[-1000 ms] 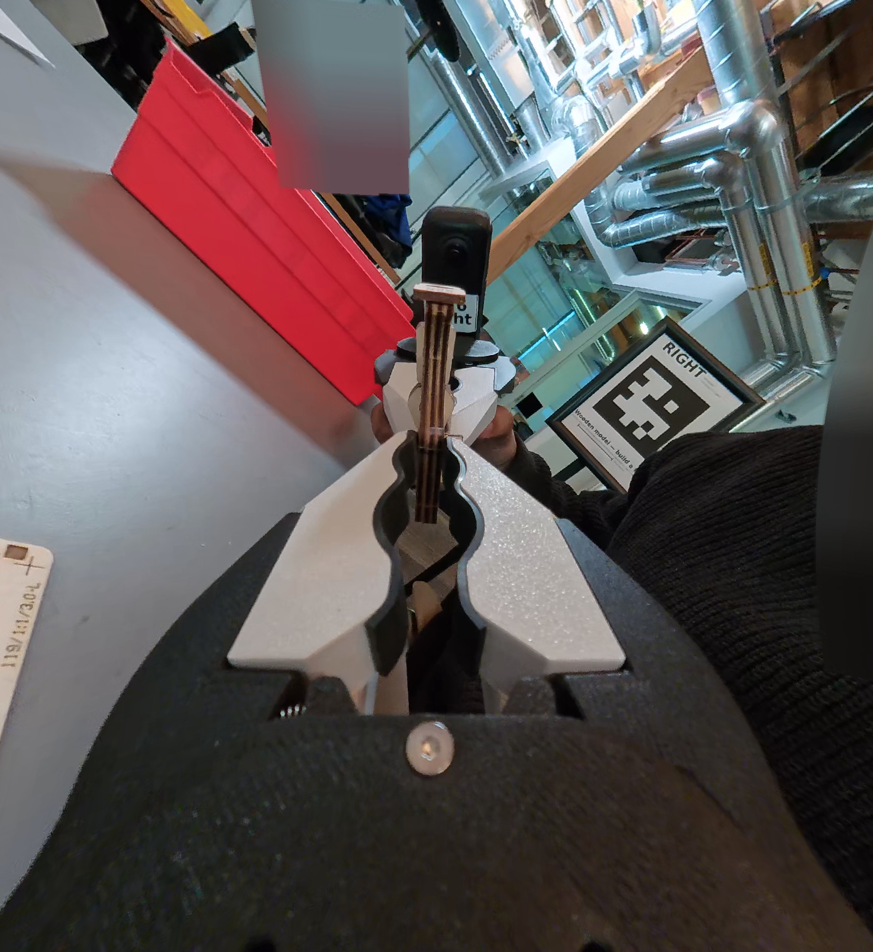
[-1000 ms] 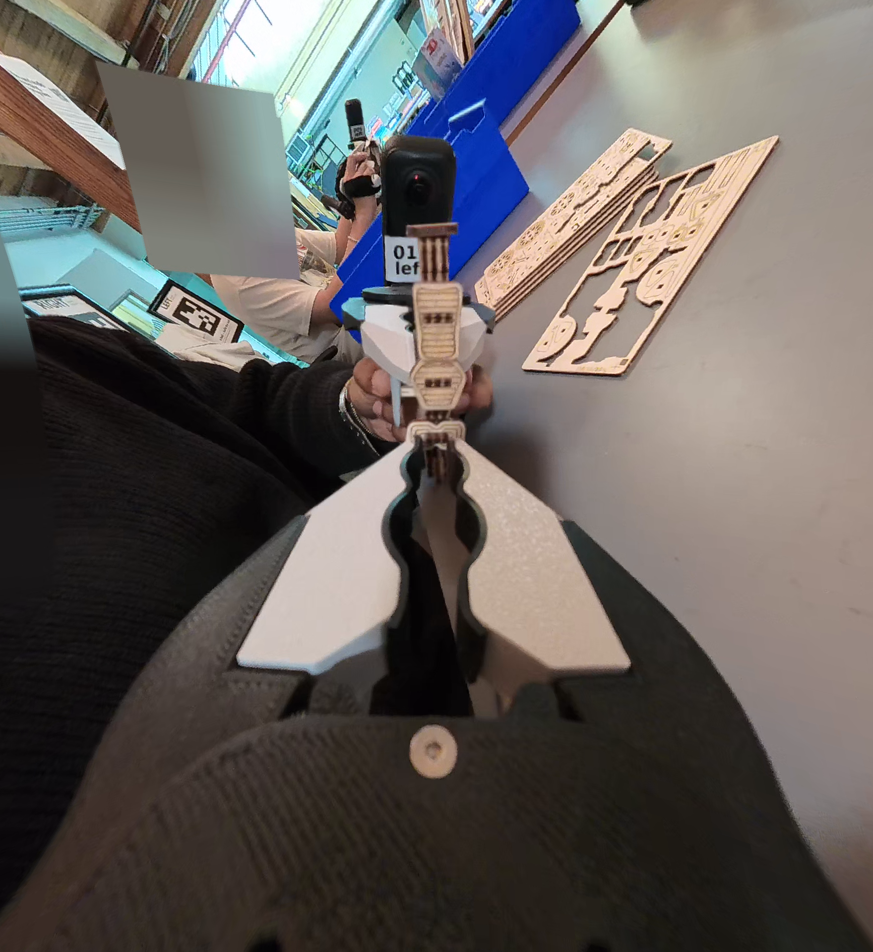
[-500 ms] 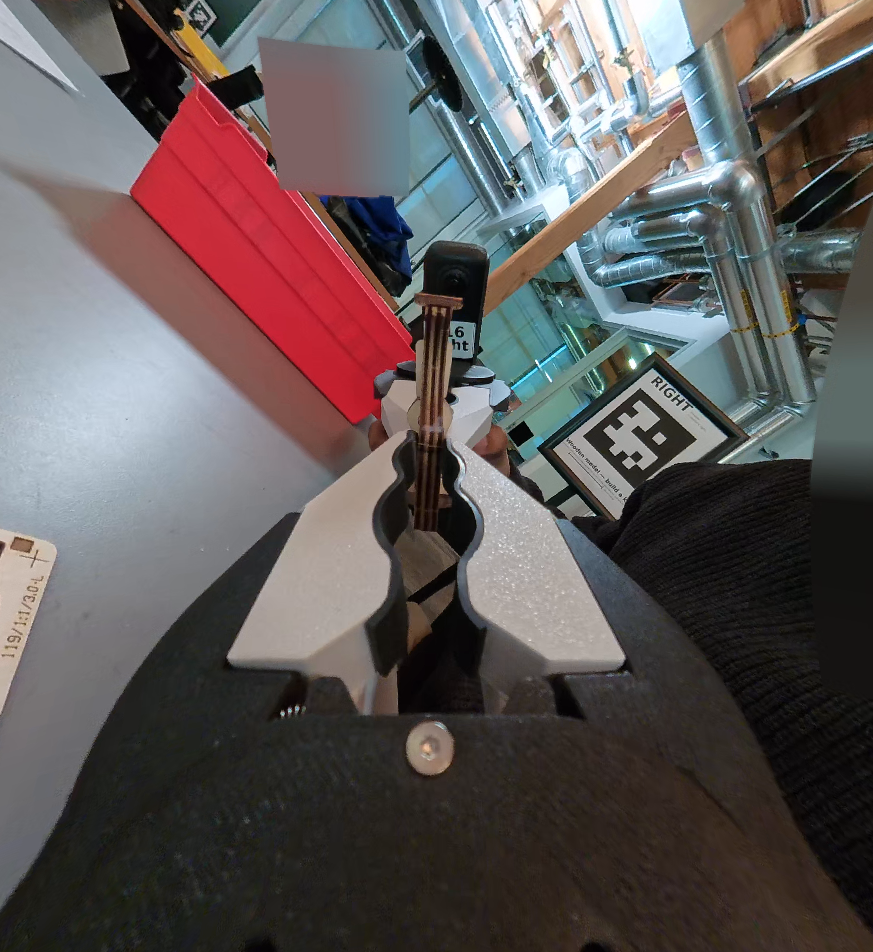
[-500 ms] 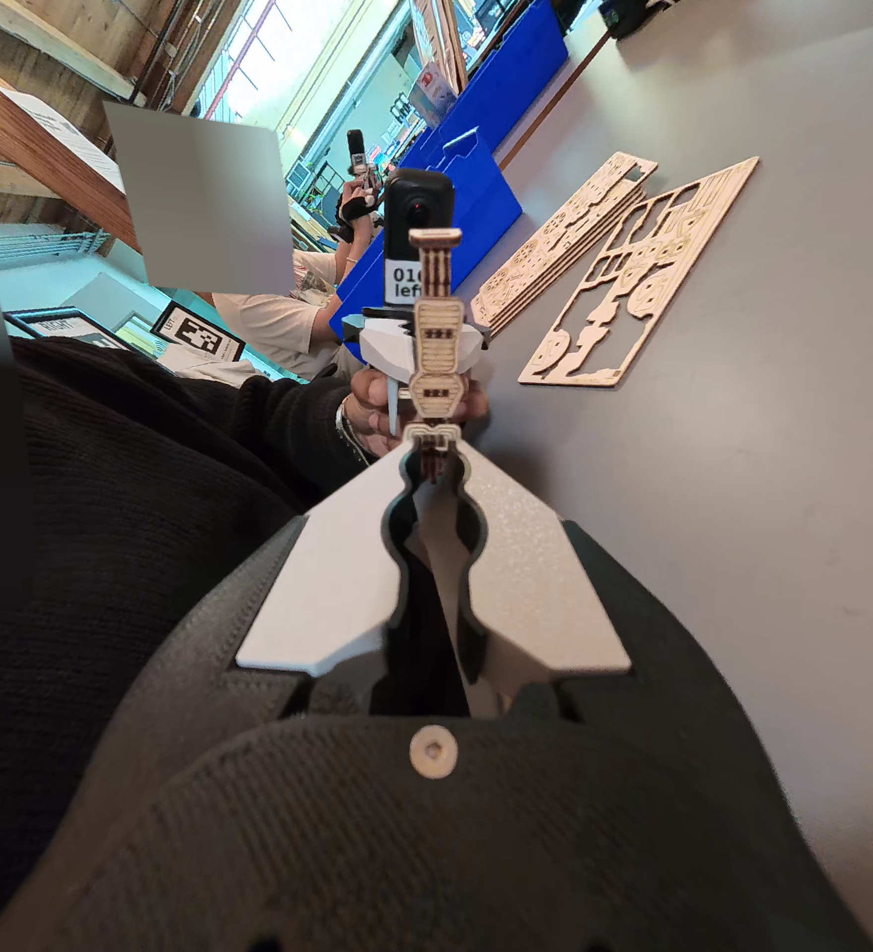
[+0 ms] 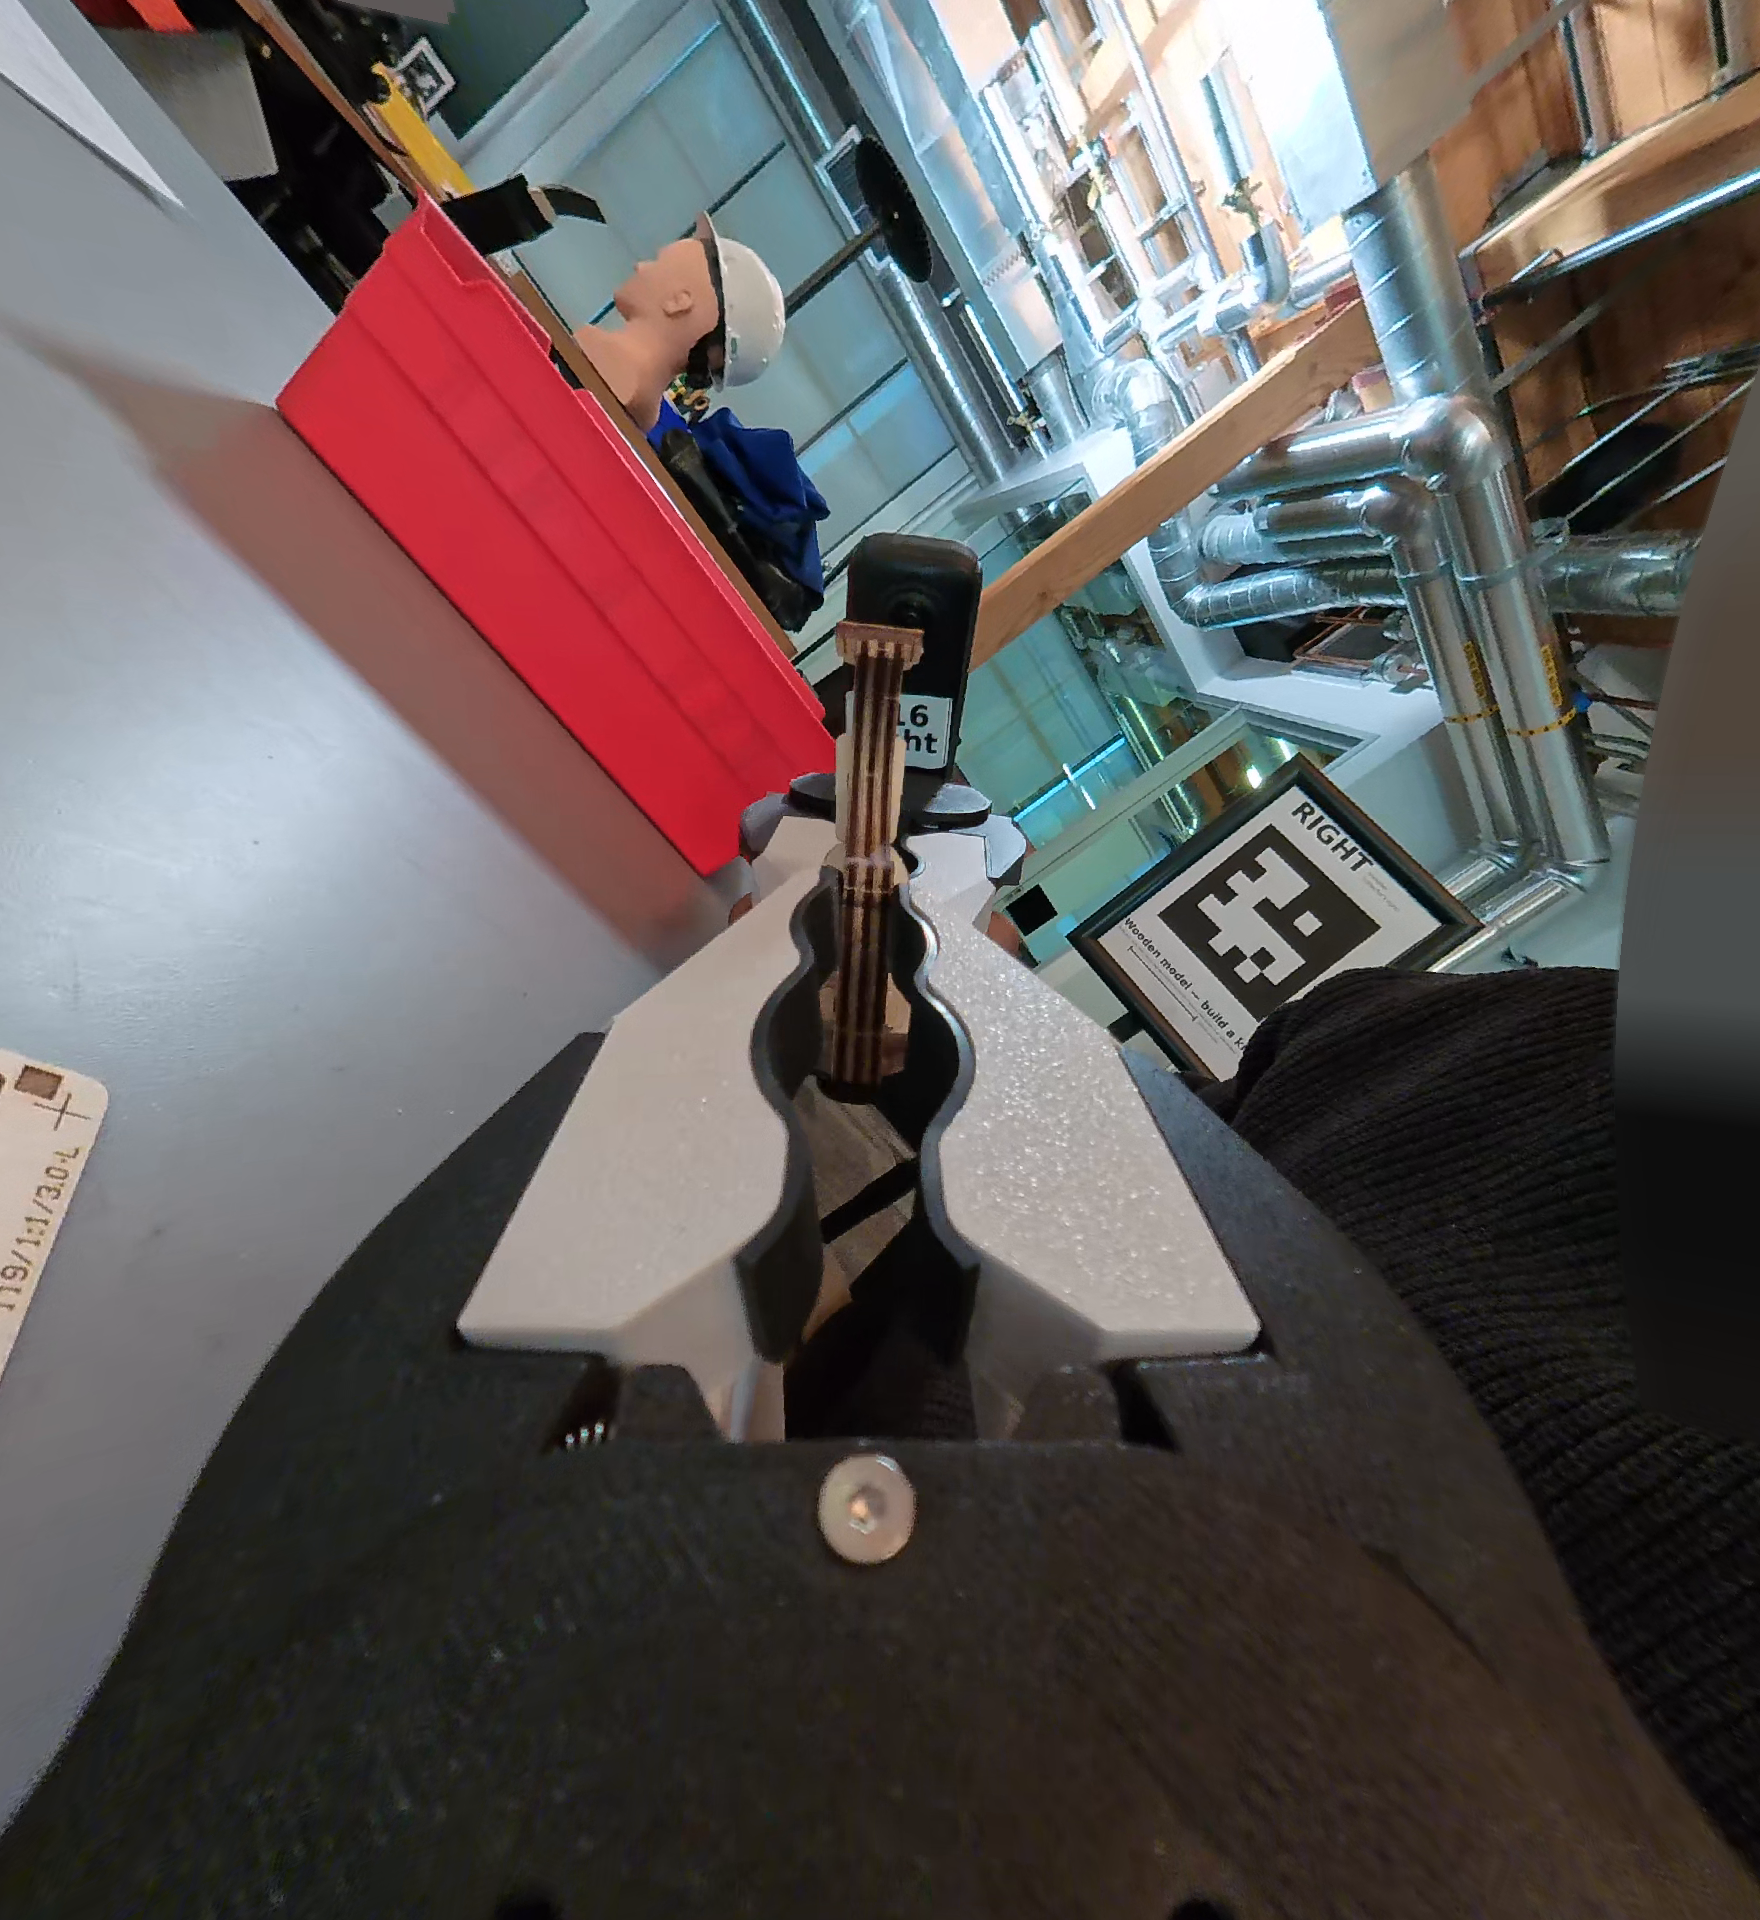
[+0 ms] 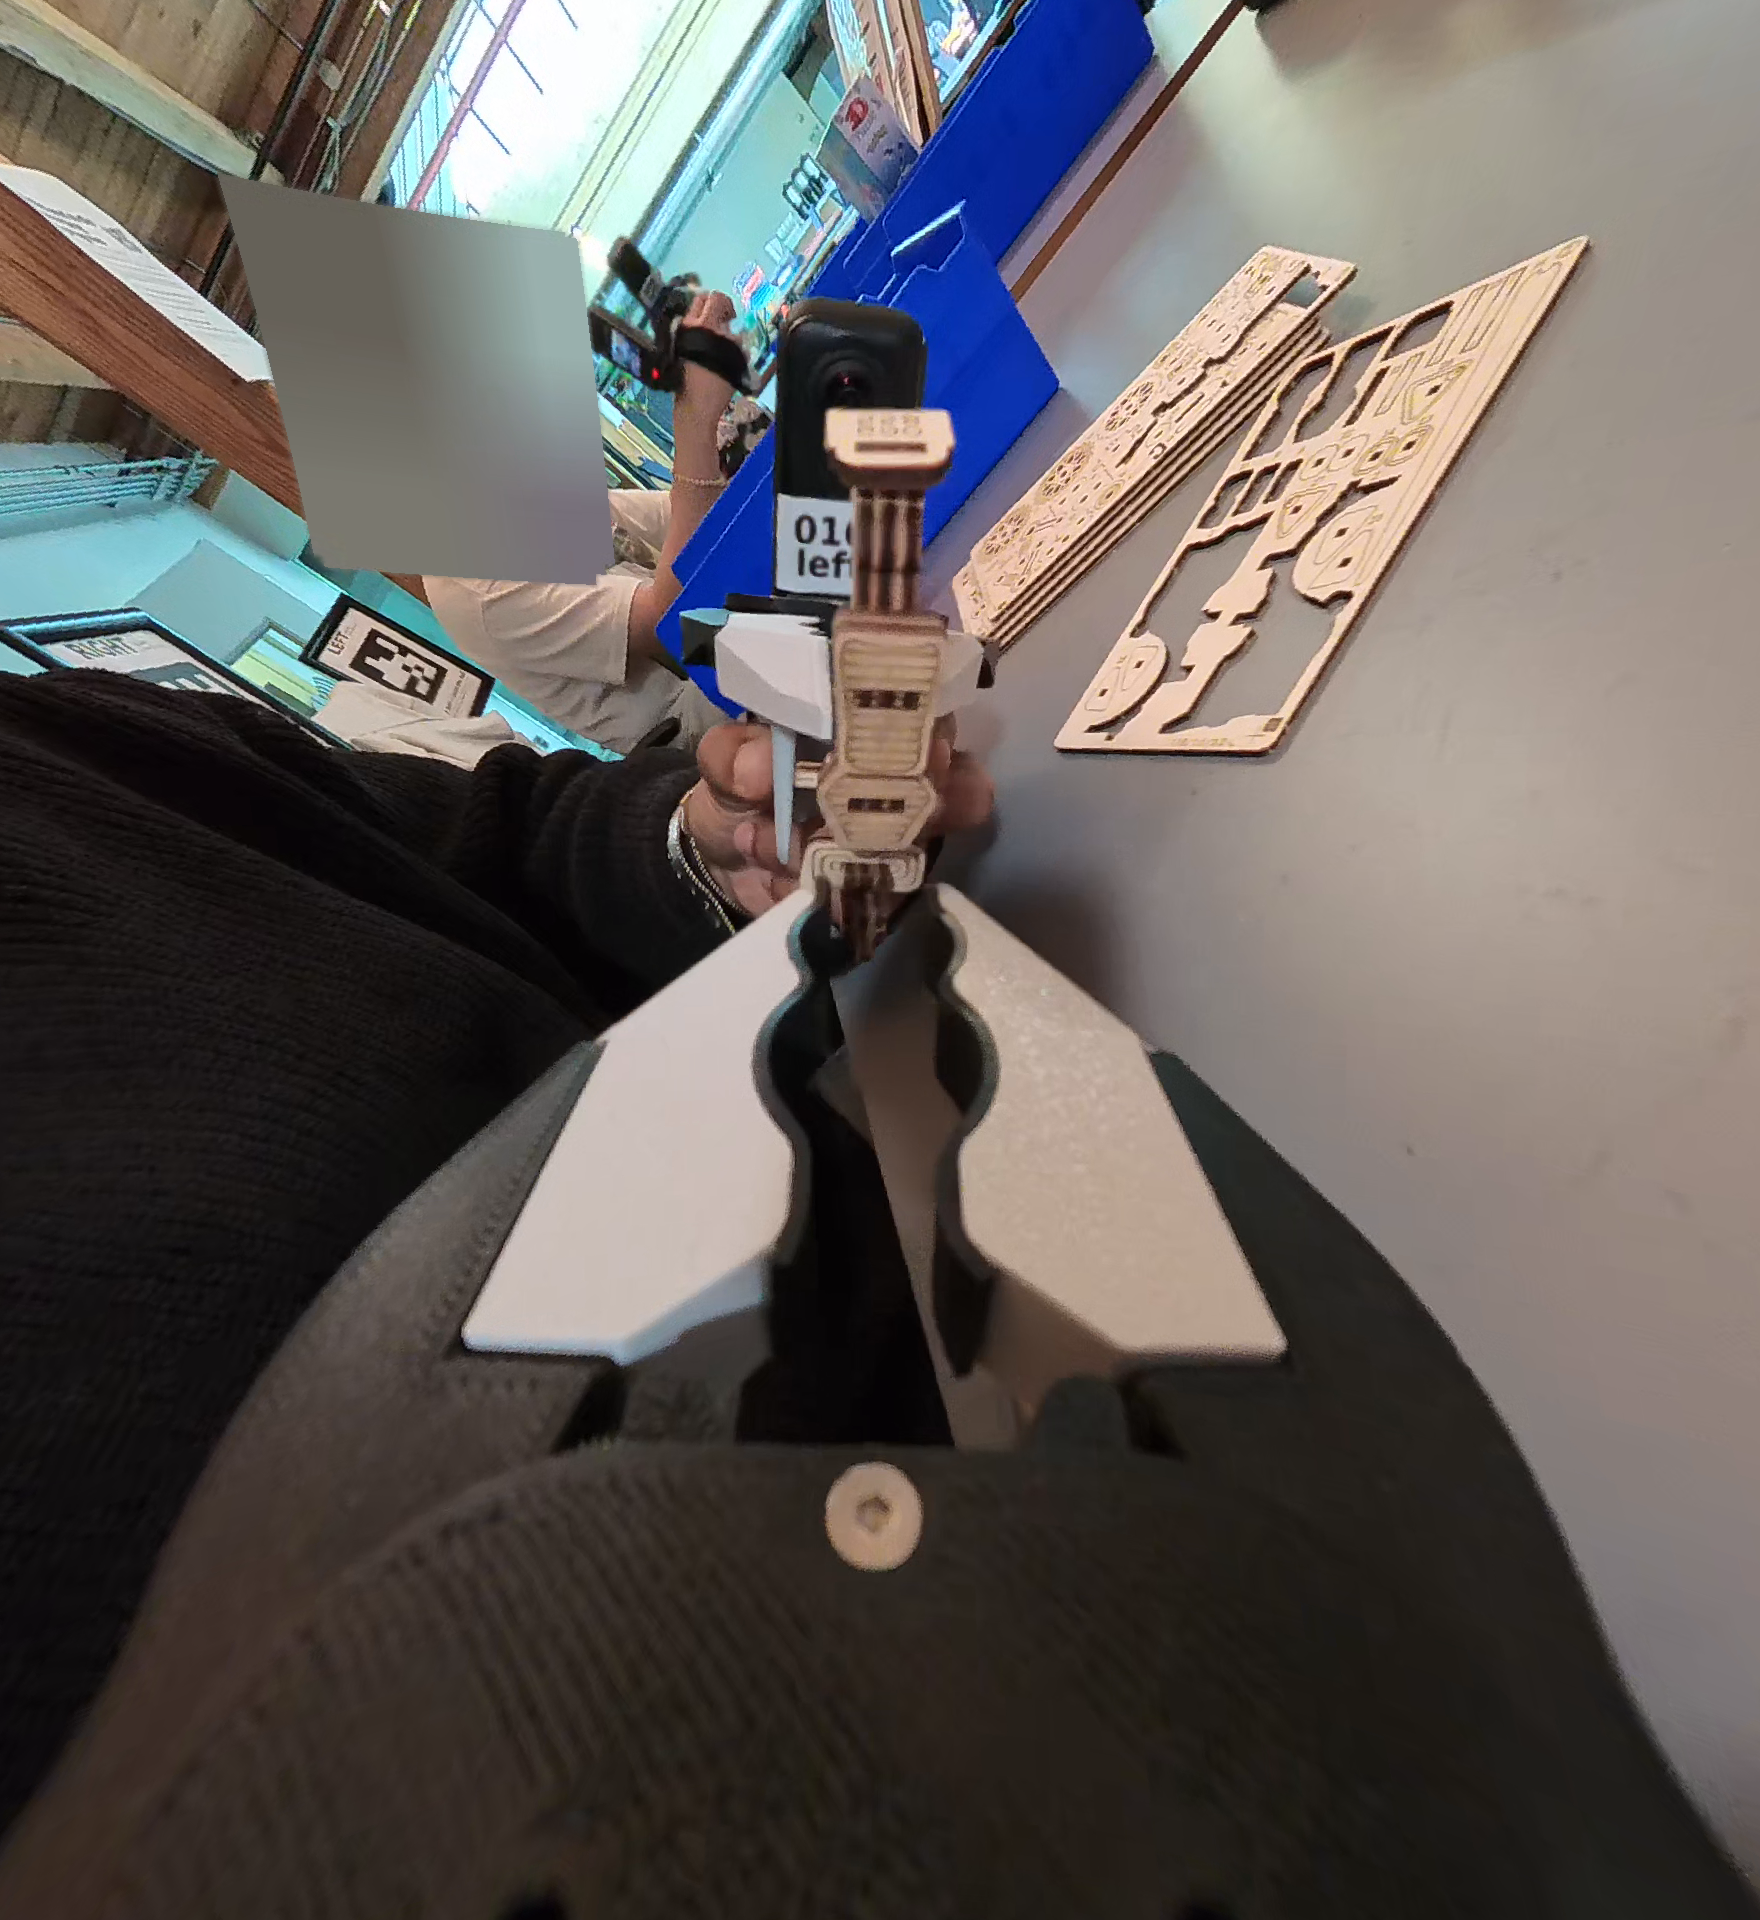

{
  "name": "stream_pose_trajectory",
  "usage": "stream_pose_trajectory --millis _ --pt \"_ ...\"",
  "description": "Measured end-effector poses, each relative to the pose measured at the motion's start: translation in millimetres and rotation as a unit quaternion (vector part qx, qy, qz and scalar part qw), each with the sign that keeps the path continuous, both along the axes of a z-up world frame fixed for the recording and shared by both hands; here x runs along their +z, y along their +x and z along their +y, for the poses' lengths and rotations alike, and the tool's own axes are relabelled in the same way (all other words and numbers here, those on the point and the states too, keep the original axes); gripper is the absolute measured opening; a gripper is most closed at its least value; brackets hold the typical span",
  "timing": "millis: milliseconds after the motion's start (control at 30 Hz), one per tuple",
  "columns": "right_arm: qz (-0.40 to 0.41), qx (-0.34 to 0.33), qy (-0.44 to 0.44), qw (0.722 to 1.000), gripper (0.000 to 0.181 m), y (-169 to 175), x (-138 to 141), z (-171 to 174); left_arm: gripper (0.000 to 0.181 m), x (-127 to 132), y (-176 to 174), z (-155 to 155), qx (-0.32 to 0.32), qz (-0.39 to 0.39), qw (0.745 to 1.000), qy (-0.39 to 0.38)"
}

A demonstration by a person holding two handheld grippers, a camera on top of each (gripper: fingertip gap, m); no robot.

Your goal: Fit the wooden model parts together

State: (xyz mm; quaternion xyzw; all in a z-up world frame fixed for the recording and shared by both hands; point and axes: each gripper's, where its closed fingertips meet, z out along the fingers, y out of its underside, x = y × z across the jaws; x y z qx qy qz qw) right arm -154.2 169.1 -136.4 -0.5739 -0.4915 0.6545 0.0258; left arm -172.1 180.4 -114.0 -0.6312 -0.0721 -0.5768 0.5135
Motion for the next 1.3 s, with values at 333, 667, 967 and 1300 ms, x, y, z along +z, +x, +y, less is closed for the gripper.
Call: stream_pose_trajectory --millis 333,667,967,1300 --pt "0.018 -0.017 -0.011 1.000 0.008 -5 4 0 0.006 0 -3 2 0.009 -0.041 0.999 -0.006" --pt "0.038 -0.031 0.000 0.999 0.007 -2 12 9 0.017 -1 -1 2 -0.002 -0.061 0.998 -0.014" --pt "0.041 -0.027 -0.006 0.999 0.007 -2 13 7 0.007 -2 8 -2 -0.021 -0.039 0.999 -0.008" --pt "0.067 -0.110 0.161 0.978 0.009 -5 15 32 0.007 -22 -6 7 0.044 0.077 0.995 -0.039"
